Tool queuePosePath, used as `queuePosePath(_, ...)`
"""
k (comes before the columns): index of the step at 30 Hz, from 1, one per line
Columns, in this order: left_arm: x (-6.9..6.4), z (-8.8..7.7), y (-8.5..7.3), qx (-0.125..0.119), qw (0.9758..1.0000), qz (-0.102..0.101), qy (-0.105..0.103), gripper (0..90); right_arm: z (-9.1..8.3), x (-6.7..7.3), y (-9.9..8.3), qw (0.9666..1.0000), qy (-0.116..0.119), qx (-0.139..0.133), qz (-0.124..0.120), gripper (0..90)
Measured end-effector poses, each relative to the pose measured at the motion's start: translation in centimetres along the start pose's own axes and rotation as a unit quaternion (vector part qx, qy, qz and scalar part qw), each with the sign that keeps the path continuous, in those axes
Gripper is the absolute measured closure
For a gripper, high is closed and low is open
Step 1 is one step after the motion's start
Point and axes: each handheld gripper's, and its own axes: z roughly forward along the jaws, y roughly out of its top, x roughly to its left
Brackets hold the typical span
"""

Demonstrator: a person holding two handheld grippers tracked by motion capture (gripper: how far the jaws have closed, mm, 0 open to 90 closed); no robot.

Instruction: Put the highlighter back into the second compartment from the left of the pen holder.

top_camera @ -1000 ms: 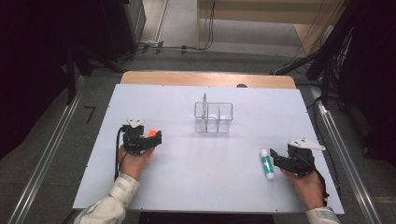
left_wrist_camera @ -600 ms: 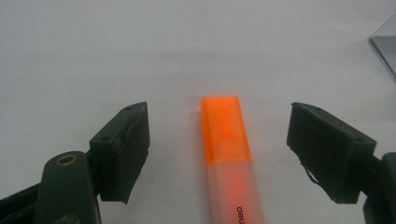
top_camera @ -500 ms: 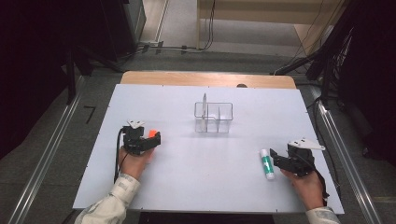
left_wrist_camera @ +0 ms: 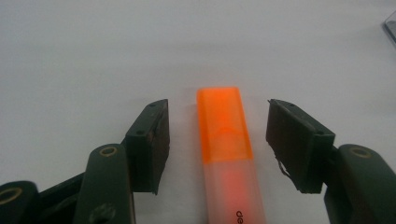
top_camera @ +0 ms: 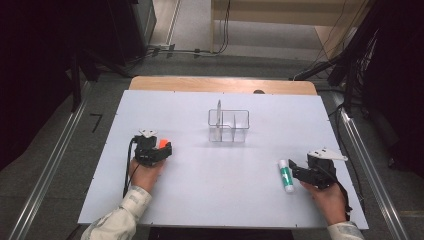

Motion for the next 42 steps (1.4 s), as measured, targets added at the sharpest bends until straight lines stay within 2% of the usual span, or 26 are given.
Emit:
queuePosePath(15,0.05,0.33,0.27,0.007,1.0,-0.001,-0.002,54.3,0.11,0.02,0.01,1.0,0.001,0.002,-0.001,26.9)
queuePosePath(24,-0.35,0.3,0.14,0.01,0.9999,0.009,-0.001,58.9,0.11,0.01,0.01,1.0,0.0,0.003,-0.001,26.8)
queuePosePath(28,-0.28,0.31,0.15,0.01,0.9999,0.006,-0.001,63.8,0.13,0.04,0.0,1.0,0.0,0.003,-0.002,26.8)
queuePosePath(33,-0.56,0.37,-0.09,0.004,0.9998,0.018,0.009,64.2,0.15,0.06,0.0,1.0,0.0,0.004,-0.001,26.8)
queuePosePath(42,-0.53,0.33,-0.09,0.004,0.9998,0.018,0.01,66.6,0.12,0.03,0.0,1.0,0.0,0.003,-0.002,26.9)
